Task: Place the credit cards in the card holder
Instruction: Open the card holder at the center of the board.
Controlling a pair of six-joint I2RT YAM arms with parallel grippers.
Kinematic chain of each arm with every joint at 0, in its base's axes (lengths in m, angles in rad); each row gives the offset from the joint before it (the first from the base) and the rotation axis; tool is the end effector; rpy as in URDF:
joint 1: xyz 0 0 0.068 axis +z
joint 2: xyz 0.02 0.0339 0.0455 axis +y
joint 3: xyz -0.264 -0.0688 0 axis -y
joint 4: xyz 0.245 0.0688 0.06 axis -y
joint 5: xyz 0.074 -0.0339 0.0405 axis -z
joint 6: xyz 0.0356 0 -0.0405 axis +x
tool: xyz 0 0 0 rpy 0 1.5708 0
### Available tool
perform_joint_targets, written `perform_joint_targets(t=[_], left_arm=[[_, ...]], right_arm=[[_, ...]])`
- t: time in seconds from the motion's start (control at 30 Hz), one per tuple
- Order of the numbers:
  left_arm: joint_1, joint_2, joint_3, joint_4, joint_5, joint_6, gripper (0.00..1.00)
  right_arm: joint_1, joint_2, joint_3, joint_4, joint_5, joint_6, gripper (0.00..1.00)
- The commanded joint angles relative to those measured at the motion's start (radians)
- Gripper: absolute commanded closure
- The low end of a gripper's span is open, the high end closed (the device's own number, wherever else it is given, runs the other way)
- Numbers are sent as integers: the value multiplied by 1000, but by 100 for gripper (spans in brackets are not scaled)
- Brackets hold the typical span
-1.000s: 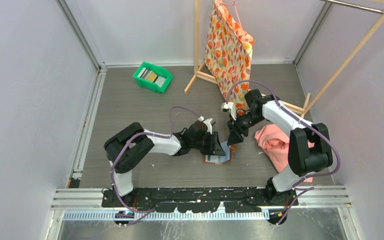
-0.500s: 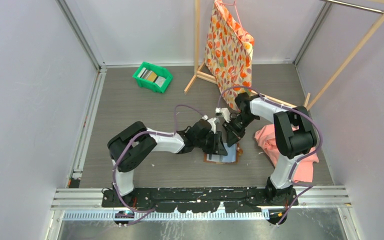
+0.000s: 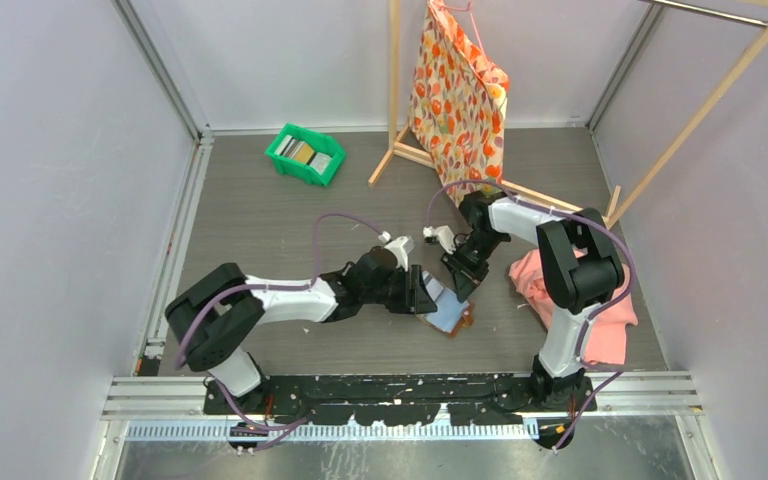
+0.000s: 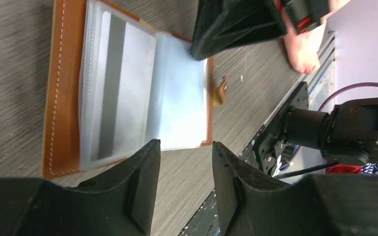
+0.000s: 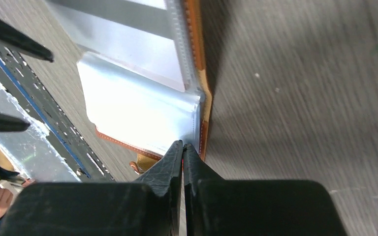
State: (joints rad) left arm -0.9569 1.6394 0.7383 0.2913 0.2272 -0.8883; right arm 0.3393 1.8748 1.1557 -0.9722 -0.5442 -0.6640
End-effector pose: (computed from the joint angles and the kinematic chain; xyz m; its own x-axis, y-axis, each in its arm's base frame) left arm 0.1814 -0.2714 0.1598 -0.9086 -0.0231 -0.4169 0.3134 0.6221 -0.7175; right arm 0.2865 0.1207 0.1455 -0.5979 -0.7702 -0.2221 -0.7550 0.4480 0.4789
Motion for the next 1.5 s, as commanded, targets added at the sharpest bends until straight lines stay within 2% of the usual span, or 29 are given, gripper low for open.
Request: perform_joint_targets(t=[0.0, 0.2, 0.4, 0.47, 0.57, 0.67, 0.8, 0.93, 1.1, 1.33, 1.47], left_arm=[[8, -99, -39, -13, -69, 15, 55], [30, -197, -129, -1, -163, 46, 56], [68, -297, -101, -130, -219, 256, 53], [77, -311, -92, -141, -220, 353, 50], [94, -300, -84, -147, -209, 413, 38], [128, -261, -61, -163, -161, 411, 33], [150, -193, -45, -144, -103, 384, 33], [155, -154, -39, -129, -106, 368, 33], [167, -112, -24, -119, -82, 365, 34], [174, -41, -11, -84, -71, 354, 36], [176, 19, -11, -39, -20, 298, 43]], right_arm=[[43, 7, 15, -13, -29, 18, 91], [61, -34, 7, 13, -46, 25, 87], [58, -121, -5, 36, -89, 15, 82], [58, -149, -8, 35, -117, 2, 81], [59, -184, -11, 32, -161, -19, 79], [60, -200, -18, 27, -202, -44, 78], [62, -195, -21, -11, -241, -109, 76], [77, -185, -23, -67, -256, -200, 76], [101, -214, -41, -56, -269, -232, 73], [182, -183, -51, -24, -160, -223, 71], [192, -158, -55, 7, -64, -179, 71]])
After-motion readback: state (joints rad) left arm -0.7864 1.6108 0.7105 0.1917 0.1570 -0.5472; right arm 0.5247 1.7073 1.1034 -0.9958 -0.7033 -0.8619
